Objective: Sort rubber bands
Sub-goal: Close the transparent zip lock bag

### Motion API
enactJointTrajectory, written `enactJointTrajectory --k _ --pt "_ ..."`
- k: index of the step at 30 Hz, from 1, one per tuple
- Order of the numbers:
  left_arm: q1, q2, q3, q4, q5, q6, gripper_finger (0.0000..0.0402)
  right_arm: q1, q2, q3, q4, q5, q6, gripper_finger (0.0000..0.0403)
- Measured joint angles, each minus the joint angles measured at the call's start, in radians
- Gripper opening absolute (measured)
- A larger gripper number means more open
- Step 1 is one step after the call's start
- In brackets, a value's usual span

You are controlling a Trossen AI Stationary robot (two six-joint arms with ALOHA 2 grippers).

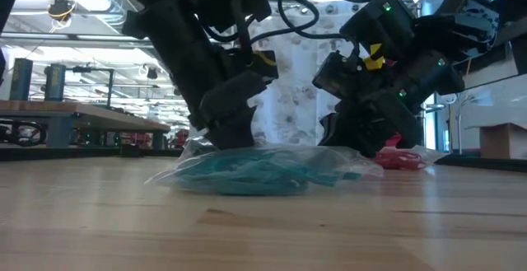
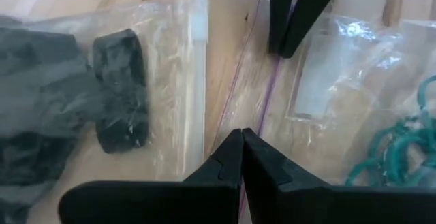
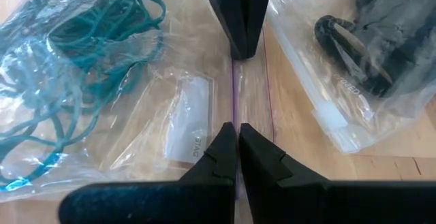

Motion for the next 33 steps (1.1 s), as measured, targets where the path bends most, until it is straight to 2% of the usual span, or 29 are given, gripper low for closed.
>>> enactJointTrajectory --k 20,28,33 --pt "-0.015 -0.029 -0.004 0.007 0.013 -0.02 0.0001 0.0 0.0 0.0 -0.013 0.01 0.002 0.0014" --pt "-0.005 -0.032 -0.003 0.088 0.024 -0.01 0.0001 0.0 0.0 -0.002 -0.006 0.01 0.006 0.0014" --pt "-0.003 -0.032 -0.003 0.083 0.035 -0.003 0.0001 0.0 0.0 -0.002 -0.005 0.01 0.006 0.0014"
